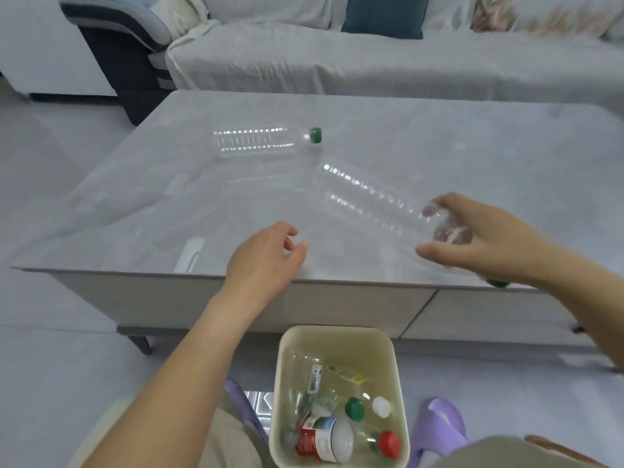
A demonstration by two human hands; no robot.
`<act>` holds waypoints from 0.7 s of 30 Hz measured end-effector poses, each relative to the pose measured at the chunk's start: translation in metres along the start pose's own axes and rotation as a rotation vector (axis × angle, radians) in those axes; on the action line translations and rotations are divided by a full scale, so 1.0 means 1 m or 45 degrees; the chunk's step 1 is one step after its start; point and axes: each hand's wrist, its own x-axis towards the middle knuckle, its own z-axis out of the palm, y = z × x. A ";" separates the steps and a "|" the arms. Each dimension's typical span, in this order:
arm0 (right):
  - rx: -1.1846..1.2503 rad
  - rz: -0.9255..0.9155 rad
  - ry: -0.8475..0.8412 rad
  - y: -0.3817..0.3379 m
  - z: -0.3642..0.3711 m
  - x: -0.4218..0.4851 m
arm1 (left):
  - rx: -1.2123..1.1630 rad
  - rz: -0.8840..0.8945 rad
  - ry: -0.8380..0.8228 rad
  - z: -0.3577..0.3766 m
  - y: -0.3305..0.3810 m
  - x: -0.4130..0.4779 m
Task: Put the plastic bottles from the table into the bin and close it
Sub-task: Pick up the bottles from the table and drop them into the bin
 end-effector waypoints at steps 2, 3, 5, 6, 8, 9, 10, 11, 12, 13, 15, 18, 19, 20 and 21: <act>0.005 0.094 -0.218 0.013 0.002 -0.046 | -0.015 0.101 -0.046 0.008 0.002 -0.016; -0.029 0.171 -0.320 0.022 0.009 -0.063 | -0.009 0.142 -0.089 0.015 0.001 -0.024; -0.107 0.325 -0.473 0.041 0.039 -0.084 | 0.042 0.193 -0.195 0.031 -0.004 -0.040; -0.163 0.392 -0.496 0.047 0.059 -0.089 | 0.082 0.208 -0.258 0.040 -0.008 -0.048; -0.262 0.475 -0.463 0.057 0.103 -0.087 | 0.165 0.212 -0.371 0.054 -0.016 -0.060; -0.267 0.490 -0.444 0.059 0.124 -0.083 | 0.194 0.204 -0.410 0.059 -0.020 -0.065; -0.263 0.491 -0.426 0.060 0.143 -0.076 | 0.212 0.191 -0.432 0.063 -0.024 -0.068; -0.269 0.479 -0.403 0.058 0.160 -0.069 | 0.224 0.178 -0.442 0.066 -0.027 -0.071; -0.310 0.452 -0.380 0.056 0.174 -0.063 | 0.235 0.166 -0.446 0.068 -0.031 -0.073; -0.375 0.413 -0.359 0.052 0.184 -0.056 | 0.244 0.153 -0.452 0.069 -0.035 -0.074; -0.466 0.312 -0.297 0.045 0.199 -0.043 | 0.257 0.121 -0.464 0.070 -0.043 -0.076; -0.438 0.226 -0.208 0.040 0.210 -0.020 | 0.279 0.094 -0.496 0.077 -0.054 -0.076; -0.427 0.215 -0.200 0.040 0.212 -0.011 | 0.295 0.085 -0.520 0.081 -0.057 -0.077; -0.405 0.211 -0.198 0.040 0.214 -0.003 | 0.317 0.074 -0.557 0.085 -0.059 -0.077; -0.365 0.213 -0.194 0.039 0.214 0.005 | 0.342 0.066 -0.599 0.089 -0.060 -0.078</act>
